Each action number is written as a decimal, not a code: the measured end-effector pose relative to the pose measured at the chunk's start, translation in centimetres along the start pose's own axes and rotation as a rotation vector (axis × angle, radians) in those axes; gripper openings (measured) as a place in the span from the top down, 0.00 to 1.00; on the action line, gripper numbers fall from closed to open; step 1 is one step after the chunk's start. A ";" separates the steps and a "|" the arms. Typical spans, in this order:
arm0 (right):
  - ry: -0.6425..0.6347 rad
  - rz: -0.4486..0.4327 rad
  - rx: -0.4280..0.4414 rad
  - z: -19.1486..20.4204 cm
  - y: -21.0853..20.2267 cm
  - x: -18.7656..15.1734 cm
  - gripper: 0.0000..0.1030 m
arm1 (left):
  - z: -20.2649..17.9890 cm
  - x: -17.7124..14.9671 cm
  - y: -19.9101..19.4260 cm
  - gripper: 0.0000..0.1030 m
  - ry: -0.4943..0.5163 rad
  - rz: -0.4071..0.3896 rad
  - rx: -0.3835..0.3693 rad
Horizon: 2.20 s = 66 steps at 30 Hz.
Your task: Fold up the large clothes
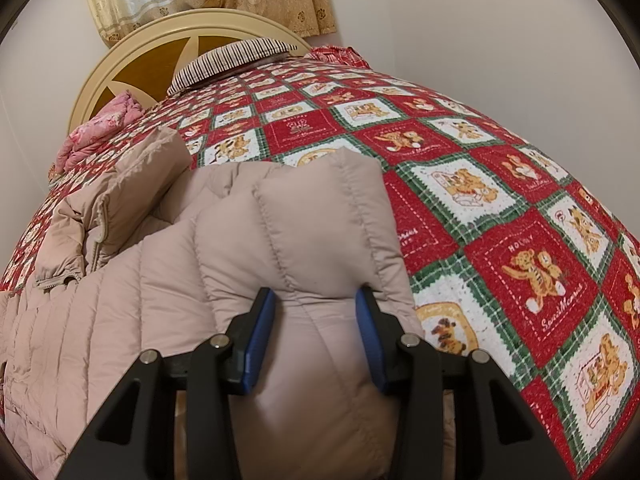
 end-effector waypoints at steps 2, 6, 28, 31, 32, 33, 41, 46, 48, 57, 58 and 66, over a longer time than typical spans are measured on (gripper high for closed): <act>0.000 0.000 0.000 0.0 0.0 0.0 0.57 | -4.2 -1.1 -1.6 0.95 0.096 -0.023 -0.075; 0.001 -0.001 0.000 0.0 0.0 0.0 0.57 | -13.2 -6.0 -3.0 0.95 0.271 0.039 -0.230; 0.000 0.002 0.002 0.2 0.0 -0.1 0.54 | -16.0 -15.2 -6.6 0.93 0.585 0.294 -0.330; -0.019 0.021 -0.023 0.6 0.2 0.1 0.52 | -15.3 -15.8 -7.0 0.93 0.593 0.310 -0.314; -0.029 0.038 -0.041 0.9 -0.1 0.2 0.51 | -15.4 -16.0 -7.3 0.92 0.606 0.305 -0.299; -0.039 0.048 -0.058 1.1 -0.6 0.2 0.51 | -15.4 -16.0 -7.9 0.92 0.618 0.293 -0.285; -0.064 -0.097 0.171 5.9 -11.6 -3.4 0.16 | -14.0 -17.6 -9.9 0.90 0.636 0.267 -0.298; -0.050 -0.043 0.305 8.8 -14.4 -6.6 0.16 | -12.5 -17.7 -12.2 0.90 0.629 0.235 -0.339; -0.026 -0.008 0.390 9.9 -15.0 -7.2 0.16 | -11.9 -18.0 -13.6 0.90 0.653 0.204 -0.369; 0.005 0.139 0.577 15.3 -15.5 -9.7 0.16 | -7.1 -18.2 -15.5 0.90 0.533 0.230 -0.487; -0.018 0.140 0.575 16.1 -15.6 -9.7 0.16 | -6.0 -17.7 -15.2 0.90 0.496 0.225 -0.474; -0.495 0.079 0.384 28.5 -14.5 -11.8 0.00 | -0.9 -15.7 -7.8 0.90 0.237 0.342 -0.125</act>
Point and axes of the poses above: each gripper's, at about its wrist camera, not at the fingertips, and y roughly the way its jaws point, z to its left, x to its top, the point moved 2 cm from there along y, roughly the way its jaws point, and after that the axes turned 7 degrees about x, right-handed, at the moved point
